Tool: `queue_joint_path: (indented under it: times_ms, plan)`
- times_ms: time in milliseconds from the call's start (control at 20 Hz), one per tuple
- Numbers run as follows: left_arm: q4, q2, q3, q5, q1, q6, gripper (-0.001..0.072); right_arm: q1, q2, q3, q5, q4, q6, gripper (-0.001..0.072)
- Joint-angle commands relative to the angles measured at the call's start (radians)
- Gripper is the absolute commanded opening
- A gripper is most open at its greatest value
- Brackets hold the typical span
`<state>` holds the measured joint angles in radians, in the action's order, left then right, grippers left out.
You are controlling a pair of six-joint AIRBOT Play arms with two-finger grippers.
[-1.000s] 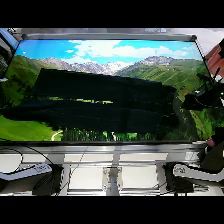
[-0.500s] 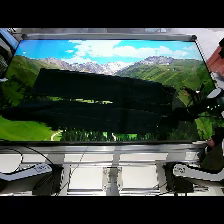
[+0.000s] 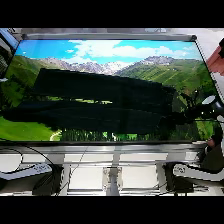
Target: Fold the clothes and pants, and hang the long-sleeved shirts on hangers.
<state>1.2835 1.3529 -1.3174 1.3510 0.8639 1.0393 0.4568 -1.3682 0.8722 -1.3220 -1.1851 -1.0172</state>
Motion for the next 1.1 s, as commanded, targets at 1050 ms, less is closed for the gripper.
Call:
queue_joint_path:
  times_ms: [1050]
  plan:
    - [0.143,-0.054,0.422,-0.011,0.124,-0.538,0.0037,0.404,0.217,-0.06,-0.09,-0.048,0.161,0.002]
